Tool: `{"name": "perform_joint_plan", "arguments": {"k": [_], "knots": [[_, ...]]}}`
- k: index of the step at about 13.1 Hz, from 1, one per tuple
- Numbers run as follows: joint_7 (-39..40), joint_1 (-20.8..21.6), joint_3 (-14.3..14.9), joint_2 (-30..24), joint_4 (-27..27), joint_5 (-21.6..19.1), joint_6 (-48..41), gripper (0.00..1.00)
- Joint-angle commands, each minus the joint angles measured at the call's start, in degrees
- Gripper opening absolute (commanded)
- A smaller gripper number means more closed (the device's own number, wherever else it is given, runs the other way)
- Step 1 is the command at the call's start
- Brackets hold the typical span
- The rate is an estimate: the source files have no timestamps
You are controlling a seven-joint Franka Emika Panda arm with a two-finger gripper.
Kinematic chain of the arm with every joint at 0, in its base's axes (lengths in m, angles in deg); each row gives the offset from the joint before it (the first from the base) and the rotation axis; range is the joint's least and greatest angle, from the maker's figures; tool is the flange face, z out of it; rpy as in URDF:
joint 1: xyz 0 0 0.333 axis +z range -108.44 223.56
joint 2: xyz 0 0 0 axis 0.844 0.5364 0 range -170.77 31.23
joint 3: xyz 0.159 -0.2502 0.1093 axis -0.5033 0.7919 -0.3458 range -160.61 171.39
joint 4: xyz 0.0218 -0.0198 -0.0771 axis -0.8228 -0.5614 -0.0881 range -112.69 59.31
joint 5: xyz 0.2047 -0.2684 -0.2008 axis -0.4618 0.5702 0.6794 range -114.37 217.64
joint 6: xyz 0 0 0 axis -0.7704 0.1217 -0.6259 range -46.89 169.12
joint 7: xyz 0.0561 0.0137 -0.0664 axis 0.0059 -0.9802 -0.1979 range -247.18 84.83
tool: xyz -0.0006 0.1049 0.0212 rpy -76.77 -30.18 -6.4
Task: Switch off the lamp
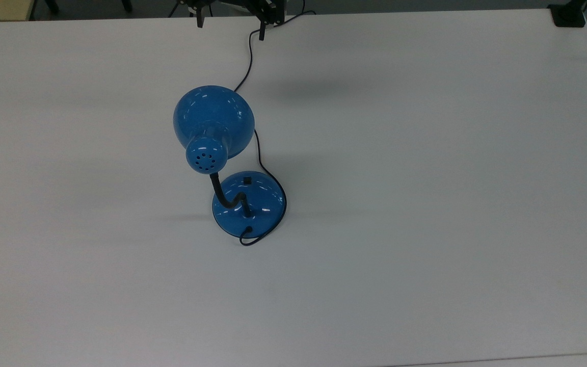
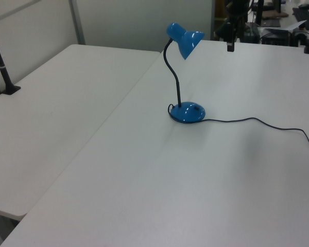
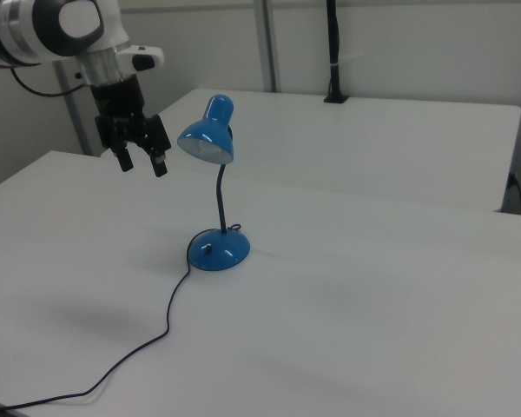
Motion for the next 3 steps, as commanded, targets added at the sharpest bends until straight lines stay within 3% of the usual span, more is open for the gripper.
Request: {"name": "perform_joint_plan", "arguments": {"k": [1,3], "knots": [[-0.56,0.04,0.61,-0.61,0.97,-0.7,-1.75,1.0],[-0.56,-0.48,0.7,-0.96,0.88,-0.7,-1.84,1.0]]}}
